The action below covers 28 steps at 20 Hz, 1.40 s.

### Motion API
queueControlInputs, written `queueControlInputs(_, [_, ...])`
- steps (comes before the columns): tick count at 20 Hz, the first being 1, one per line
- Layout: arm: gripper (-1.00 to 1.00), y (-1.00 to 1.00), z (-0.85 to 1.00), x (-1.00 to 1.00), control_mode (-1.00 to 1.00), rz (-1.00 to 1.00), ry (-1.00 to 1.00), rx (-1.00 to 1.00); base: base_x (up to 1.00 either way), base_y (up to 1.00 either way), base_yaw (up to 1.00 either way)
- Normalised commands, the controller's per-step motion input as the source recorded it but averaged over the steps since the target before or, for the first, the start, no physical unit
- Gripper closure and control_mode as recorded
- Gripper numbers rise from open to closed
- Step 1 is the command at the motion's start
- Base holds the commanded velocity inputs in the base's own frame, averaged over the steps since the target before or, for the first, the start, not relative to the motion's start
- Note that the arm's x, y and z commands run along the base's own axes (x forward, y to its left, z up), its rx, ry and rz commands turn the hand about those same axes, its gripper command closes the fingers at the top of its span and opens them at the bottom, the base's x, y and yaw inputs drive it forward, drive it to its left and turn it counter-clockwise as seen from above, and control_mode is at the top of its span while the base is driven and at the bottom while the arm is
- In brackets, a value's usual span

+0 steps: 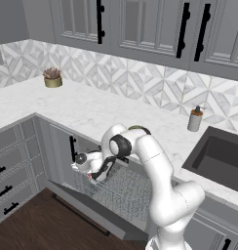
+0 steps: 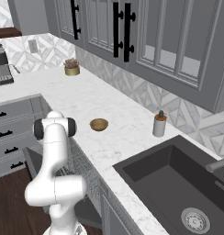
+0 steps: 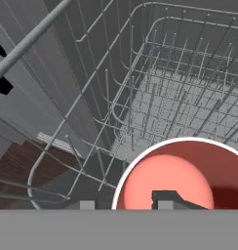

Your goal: Pick up the cup and bowl from the counter, place them in the dishwasher, and close the dishwasher door.

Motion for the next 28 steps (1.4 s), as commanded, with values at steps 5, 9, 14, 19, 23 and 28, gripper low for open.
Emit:
queueControlInputs(5, [-1.00, 0.11, 0.62, -0.44, -1.00, 0.00, -0.07, 0.00, 0.00, 0.00, 0.00])
queueControlInputs(9, [-1.00, 0.01, 0.93, -0.60, -1.00, 0.05, -0.08, 0.00, 0.00, 0.00, 0.00])
queueControlInputs(14, [-1.00, 0.13, 1.00, -0.66, -1.00, 0.08, 0.04, 0.00, 0.00, 0.00, 0.00])
queueControlInputs(19, [-1.00, 0.17, 1.00, -0.45, -1.00, 0.07, 0.00, 0.00, 0.00, 0.00, 0.00])
queueControlInputs(23, [-1.00, 0.03, 1.00, -0.25, -1.00, 0.05, 0.00, 0.00, 0.00, 0.00, 0.00])
queueControlInputs(28, [-1.00, -0.01, 1.00, -0.30, -1.00, 0.05, 0.01, 0.00, 0.00, 0.00, 0.00])
